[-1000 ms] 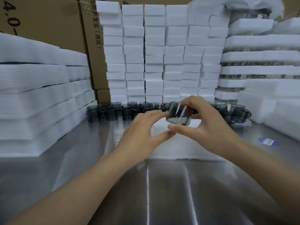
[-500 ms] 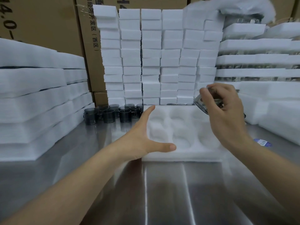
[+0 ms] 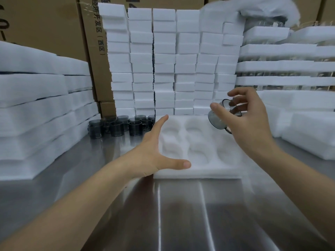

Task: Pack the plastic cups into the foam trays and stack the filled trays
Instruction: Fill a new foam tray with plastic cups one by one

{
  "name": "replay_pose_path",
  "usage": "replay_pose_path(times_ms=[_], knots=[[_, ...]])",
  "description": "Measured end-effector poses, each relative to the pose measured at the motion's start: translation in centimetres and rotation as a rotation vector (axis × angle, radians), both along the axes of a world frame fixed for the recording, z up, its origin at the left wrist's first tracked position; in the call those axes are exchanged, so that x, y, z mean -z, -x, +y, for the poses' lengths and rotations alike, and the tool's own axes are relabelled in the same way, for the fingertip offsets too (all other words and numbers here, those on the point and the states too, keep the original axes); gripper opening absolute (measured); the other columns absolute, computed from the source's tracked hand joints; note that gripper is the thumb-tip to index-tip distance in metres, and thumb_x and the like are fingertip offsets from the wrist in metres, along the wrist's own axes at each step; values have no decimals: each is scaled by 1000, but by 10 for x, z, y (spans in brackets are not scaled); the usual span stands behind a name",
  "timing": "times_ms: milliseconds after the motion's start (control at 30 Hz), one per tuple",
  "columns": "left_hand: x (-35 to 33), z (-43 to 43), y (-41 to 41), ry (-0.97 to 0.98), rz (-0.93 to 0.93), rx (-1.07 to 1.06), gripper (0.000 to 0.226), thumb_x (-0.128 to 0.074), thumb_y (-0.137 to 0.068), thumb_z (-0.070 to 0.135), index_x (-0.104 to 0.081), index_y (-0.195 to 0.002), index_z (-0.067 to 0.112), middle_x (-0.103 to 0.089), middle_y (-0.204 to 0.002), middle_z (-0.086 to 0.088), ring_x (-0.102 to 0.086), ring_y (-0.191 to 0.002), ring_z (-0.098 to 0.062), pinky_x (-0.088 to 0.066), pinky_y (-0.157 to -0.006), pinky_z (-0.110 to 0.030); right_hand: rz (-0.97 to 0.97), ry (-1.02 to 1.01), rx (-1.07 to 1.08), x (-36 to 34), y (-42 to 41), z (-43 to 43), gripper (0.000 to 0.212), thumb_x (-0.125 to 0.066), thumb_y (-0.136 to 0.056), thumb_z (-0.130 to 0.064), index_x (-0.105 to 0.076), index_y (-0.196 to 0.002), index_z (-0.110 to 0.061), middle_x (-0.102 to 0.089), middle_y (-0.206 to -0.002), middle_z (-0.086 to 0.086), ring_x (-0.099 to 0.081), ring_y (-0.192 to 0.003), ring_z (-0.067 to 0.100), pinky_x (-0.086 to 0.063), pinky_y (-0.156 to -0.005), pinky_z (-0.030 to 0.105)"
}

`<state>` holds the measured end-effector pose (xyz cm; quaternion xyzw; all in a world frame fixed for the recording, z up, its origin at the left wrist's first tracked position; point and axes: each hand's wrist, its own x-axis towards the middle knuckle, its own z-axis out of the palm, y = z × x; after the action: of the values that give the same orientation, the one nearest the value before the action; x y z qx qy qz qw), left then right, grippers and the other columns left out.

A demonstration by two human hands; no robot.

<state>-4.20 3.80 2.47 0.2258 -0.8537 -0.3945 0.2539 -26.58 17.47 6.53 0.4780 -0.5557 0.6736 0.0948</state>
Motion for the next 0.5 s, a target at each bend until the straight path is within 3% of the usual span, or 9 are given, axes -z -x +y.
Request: replay_pose_path(times_ms=[67,133,200,267,300,367,467,500], knots=[[-1,0,-1,5,-1,8,140,-98,-53,67,-1,-154,73,-3,-170,30,-14,-147,3,-18,-118,-32,-13,-16,44,0,5,0,39,-88,-80,-53,-65,-108,-39,-59,-112,-10,-59,-92,7,-62,-79,52],[-1,0,-1,3,4,19,140,-98,-55,64,-1,-155,73,-3,-170,31,-12,-146,5,-17,-118,-31,-24,-35,80,-1,9,0,38,-87,-80,-54,-68,-107,-36,-60,-115,-9,-61,-94,10,-62,-79,50],[-1,1,-1,5,6,25,140,-99,-56,62,-1,-156,71,-3,-170,31,-11,-145,7,-16,-117,-30,-42,-41,79,-2,14,-1,36,-86,-81,-55,-70,-105,-35,-63,-117,-5,-61,-93,11,-61,-68,35],[-1,1,-2,5,3,24,139,-99,-57,61,-1,-156,71,-3,-170,30,-11,-144,8,-16,-117,-30,-54,-55,59,-3,17,0,34,-86,-81,-55,-70,-102,-34,-66,-117,0,-62,-92,12,-50,-56,15],[-1,1,-2,4,3,25,139,-99,-57,61,-1,-155,72,-4,-170,30,-11,-144,8,-16,-117,-30,-56,-66,49,-3,18,0,33,-86,-81,-55,-70,-101,-34,-67,-117,1,-62,-92,14,-47,-55,11],[-1,2,-2,4,3,24,140,-98,-55,63,0,-155,73,-4,-170,30,-11,-144,7,-16,-117,-30,-36,-91,43,-3,18,0,33,-87,-80,-54,-70,-100,-34,-66,-114,2,-61,-90,15,-48,-58,12],[-2,2,-2,5,5,16,140,-98,-54,64,-1,-154,73,-5,-170,29,-13,-144,6,-17,-117,-30,105,-174,115,1,16,2,36,-89,-77,-54,-67,-100,-36,-58,-108,-4,-56,-88,9,-54,-75,27],[-1,2,-1,2,7,13,140,-98,-54,63,-1,-154,74,-6,-170,28,-13,-145,5,-17,-117,-30,157,-197,127,4,15,2,37,-89,-77,-54,-65,-100,-37,-56,-108,-5,-55,-89,8,-50,-79,21]])
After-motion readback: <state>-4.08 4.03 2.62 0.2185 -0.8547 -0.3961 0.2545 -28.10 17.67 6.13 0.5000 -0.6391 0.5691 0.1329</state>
